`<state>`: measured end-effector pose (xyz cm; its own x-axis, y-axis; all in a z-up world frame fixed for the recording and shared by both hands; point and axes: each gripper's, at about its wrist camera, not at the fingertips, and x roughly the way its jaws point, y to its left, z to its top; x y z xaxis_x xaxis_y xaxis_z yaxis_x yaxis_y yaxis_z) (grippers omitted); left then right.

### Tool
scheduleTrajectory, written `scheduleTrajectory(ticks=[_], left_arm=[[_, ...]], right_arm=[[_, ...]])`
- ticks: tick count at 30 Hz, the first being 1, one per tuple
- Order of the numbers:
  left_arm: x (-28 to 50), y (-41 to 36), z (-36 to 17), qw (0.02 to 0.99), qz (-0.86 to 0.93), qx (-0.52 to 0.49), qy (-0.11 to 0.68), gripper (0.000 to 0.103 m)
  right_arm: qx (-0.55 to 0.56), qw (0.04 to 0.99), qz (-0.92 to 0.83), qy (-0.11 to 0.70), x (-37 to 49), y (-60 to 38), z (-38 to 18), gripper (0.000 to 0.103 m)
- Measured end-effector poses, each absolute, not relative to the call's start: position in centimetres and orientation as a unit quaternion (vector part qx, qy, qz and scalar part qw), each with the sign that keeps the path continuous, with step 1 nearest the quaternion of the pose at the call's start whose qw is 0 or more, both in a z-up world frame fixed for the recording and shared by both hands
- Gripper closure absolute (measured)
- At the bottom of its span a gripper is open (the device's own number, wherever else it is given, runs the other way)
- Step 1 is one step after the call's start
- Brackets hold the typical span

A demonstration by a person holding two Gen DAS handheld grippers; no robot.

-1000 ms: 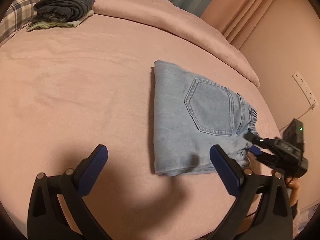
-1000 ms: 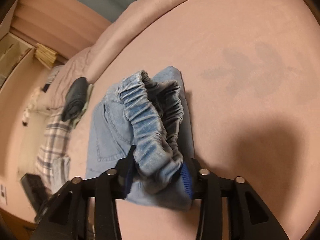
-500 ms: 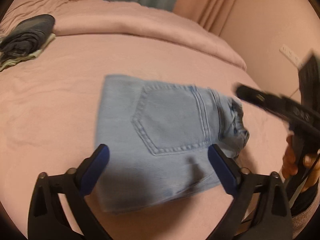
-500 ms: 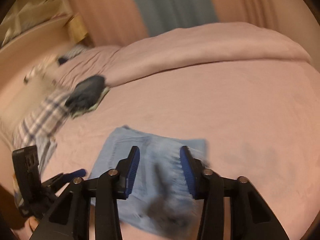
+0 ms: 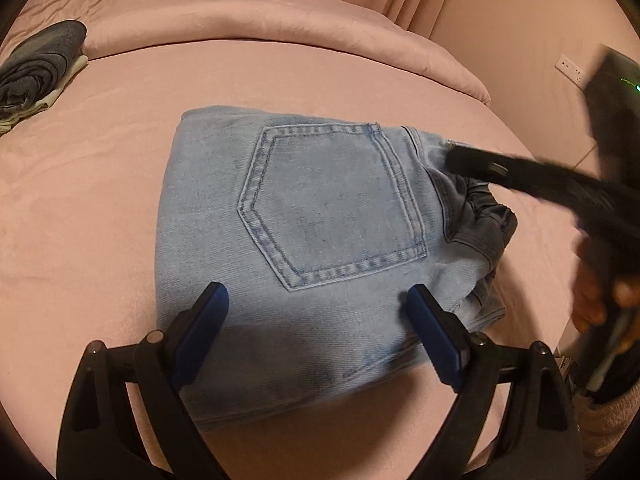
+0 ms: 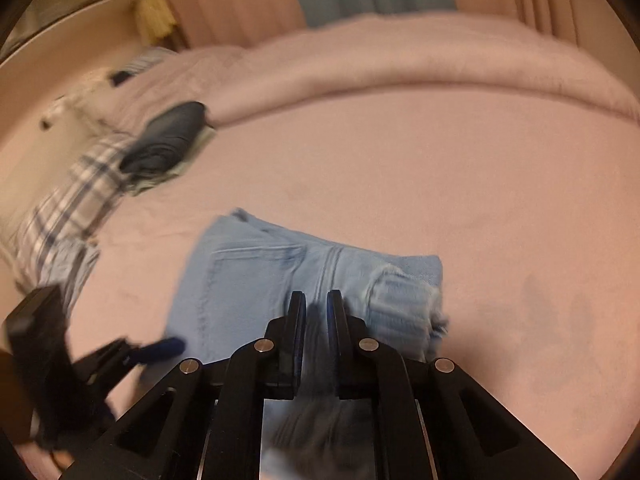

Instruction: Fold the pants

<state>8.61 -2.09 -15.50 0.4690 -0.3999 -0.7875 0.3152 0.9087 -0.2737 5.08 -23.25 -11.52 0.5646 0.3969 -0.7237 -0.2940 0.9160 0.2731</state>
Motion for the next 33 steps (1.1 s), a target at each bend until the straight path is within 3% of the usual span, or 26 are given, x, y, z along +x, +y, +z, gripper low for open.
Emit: scheduleTrajectory(ticks=[10,14,16,18,20,27,33], left_arm=[[9.1,-2.9,-15.7,0.855,-0.207,-0.034,0.474,0.009],[8.9,-2.2,-14.8,0.851,-0.213,-0.052,0.477,0.009],[8.5,-1.0,-14.0,0.851,-0.218,-0.075,0.473,0.009],[7.8,0.8,-13.4,0.85,-0.219,-0.108,0.467,0.008],[7.2,3.3,-13.3,0.853,-0.201,-0.143,0.46,0.005],[7.5,9.1,-16.2,0.822,-0.145,-0.263,0.485,0.002],[8.4,8.1,-16.1,0.815,-0.169,-0.264,0.487,0.002]], right_arm=[[0.024,0.885,0.176,0.429,-0.3,-23.6,-15.3,0.094],[0.081,0.872,0.186,0.445,0.6,-24.7,-14.9,0.094],[0.141,0.862,0.209,0.44,0.1,-26.3,-14.1,0.082],[0.21,0.85,0.244,0.418,-1.2,-28.3,-13.3,0.047],[0.235,0.85,0.242,0.404,-1.9,-29.4,-13.0,0.034],[0.309,0.823,0.2,0.433,-1.3,-32.6,-15.7,0.033],[0.326,0.796,0.195,0.472,0.3,-31.4,-18.4,0.033]])
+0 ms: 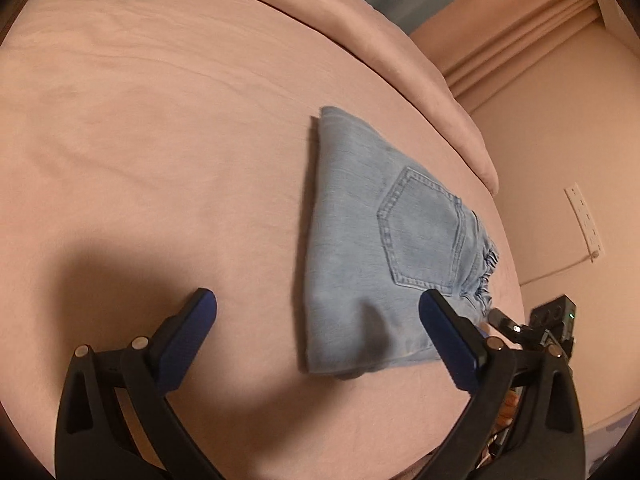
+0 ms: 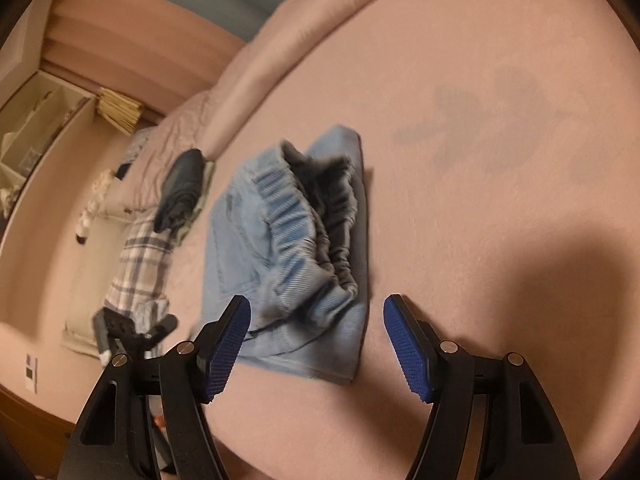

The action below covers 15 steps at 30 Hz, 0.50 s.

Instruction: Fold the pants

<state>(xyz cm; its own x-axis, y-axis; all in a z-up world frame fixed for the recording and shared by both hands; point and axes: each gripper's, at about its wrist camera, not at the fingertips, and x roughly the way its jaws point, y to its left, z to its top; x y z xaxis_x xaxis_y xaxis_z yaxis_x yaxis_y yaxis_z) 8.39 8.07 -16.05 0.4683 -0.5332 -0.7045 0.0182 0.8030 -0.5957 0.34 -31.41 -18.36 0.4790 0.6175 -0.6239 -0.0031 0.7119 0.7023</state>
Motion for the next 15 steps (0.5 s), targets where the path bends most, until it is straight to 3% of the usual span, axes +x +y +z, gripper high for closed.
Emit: scheduleTrajectory(ticks=[15], left_arm=[[12.0,4.8,-16.8,0.792,-0.233,-0.262,0.501,0.002]], right_arm=[[0.304,0.794,0.216,0.479,4.1,-30.1,-18.6,0.033]])
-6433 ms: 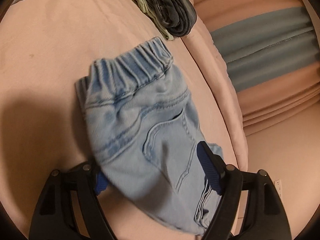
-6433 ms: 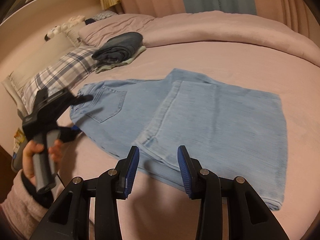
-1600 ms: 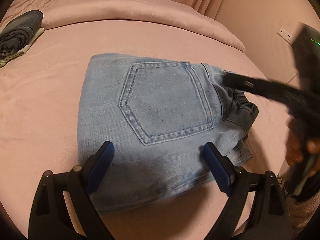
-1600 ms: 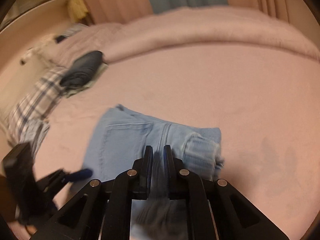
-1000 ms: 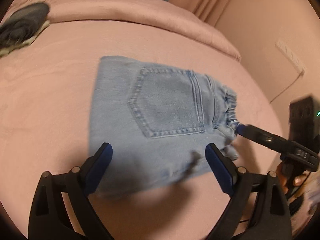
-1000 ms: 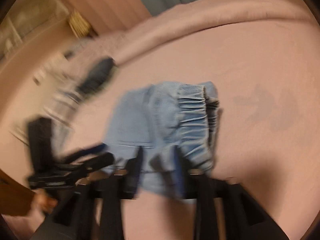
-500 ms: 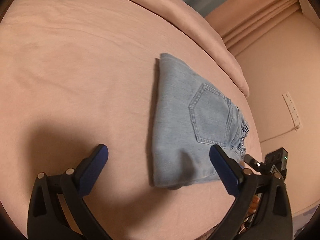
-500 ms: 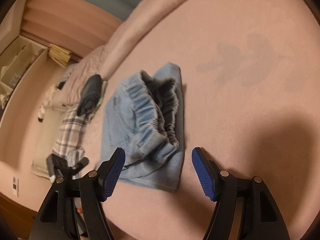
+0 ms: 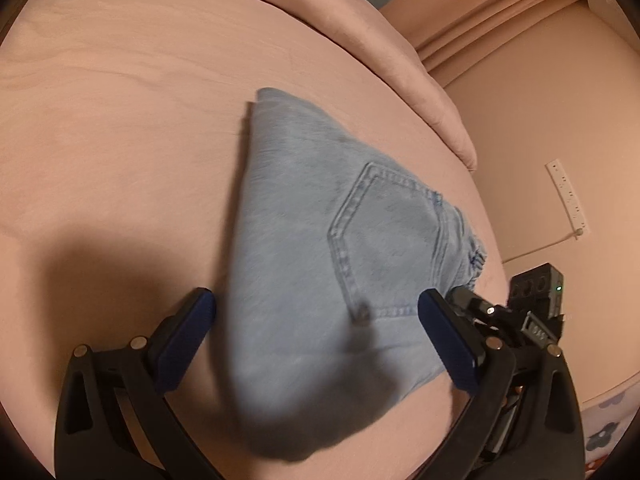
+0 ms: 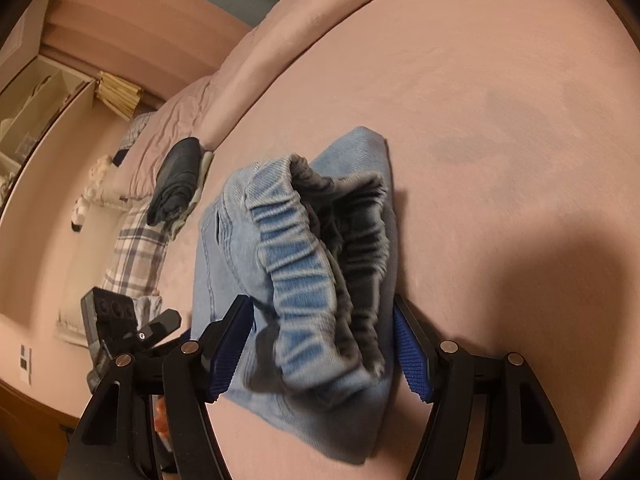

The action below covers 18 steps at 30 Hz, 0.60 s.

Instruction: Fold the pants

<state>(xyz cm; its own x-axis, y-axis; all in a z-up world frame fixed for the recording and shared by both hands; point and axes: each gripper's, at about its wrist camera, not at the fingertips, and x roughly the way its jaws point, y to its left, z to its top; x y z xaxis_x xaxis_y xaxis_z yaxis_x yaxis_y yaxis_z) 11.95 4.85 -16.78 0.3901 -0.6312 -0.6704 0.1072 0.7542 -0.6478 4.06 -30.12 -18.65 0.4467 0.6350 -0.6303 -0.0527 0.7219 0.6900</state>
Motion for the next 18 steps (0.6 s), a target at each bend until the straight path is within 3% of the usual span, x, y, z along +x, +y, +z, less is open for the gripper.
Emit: scheduleTrajectory(ticks=[11,18], left_arm=[[11.8,3.7,-16.5,0.786,-0.247,-0.256,0.505,0.004],[11.3,3.8,-16.3,0.799,-0.218,-0.222,0.515,0.022]], right_arm=[[0.293,0.798,0.226,0.475,5.5,-29.8,-18.8,0.033],[0.237,0.828,0.196,0.469,5.2,-27.7,-17.7,0.033]])
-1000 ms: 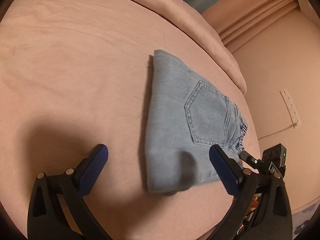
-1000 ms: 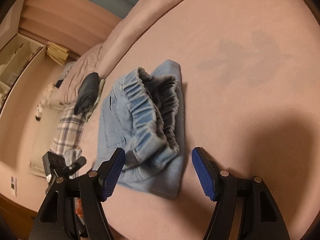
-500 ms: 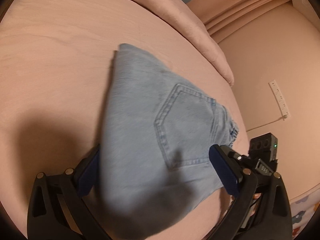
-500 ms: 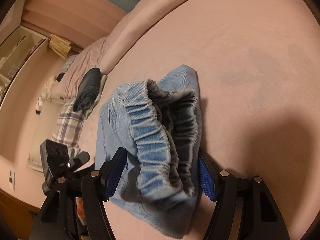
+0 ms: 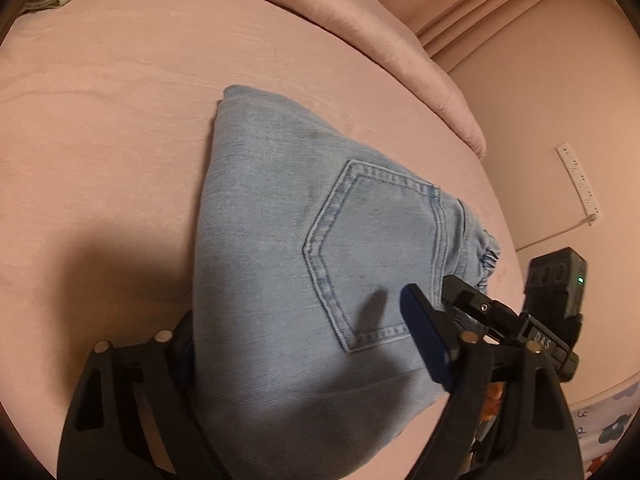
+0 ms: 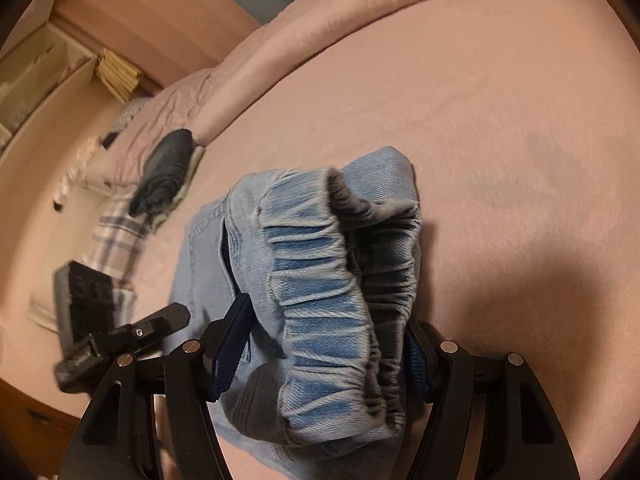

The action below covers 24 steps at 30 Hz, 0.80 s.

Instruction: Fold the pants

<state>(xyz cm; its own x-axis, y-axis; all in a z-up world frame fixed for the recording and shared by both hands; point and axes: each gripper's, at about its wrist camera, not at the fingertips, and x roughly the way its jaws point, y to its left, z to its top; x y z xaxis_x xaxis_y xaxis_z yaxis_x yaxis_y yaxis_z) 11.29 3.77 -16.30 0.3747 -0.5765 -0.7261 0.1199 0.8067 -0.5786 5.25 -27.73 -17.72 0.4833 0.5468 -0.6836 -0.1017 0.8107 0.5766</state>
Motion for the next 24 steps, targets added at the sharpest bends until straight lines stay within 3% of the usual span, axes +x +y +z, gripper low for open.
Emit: scheduleTrajectory(ticks=[3,10,16,24], left_arm=[[11.0,3.9,-16.3,0.804,-0.204,-0.215,0.516,0.028],[9.9,3.4,-15.9,0.82,-0.169,-0.181,0.515,0.052],[9.0,2.1,-14.8,0.845,-0.156,-0.127,0.495,0.06],[8.4,0.6,-12.6,0.871,-0.164,-0.083,0.455,0.062]], right_arm=[[0.218,0.836,0.186,0.468,5.1,-27.3,-17.4,0.035],[0.155,0.861,0.15,0.461,4.7,-25.5,-16.0,0.043],[0.097,0.883,0.124,0.441,4.1,-24.0,-14.9,0.048],[0.057,0.901,0.111,0.415,3.5,-23.1,-13.5,0.054]])
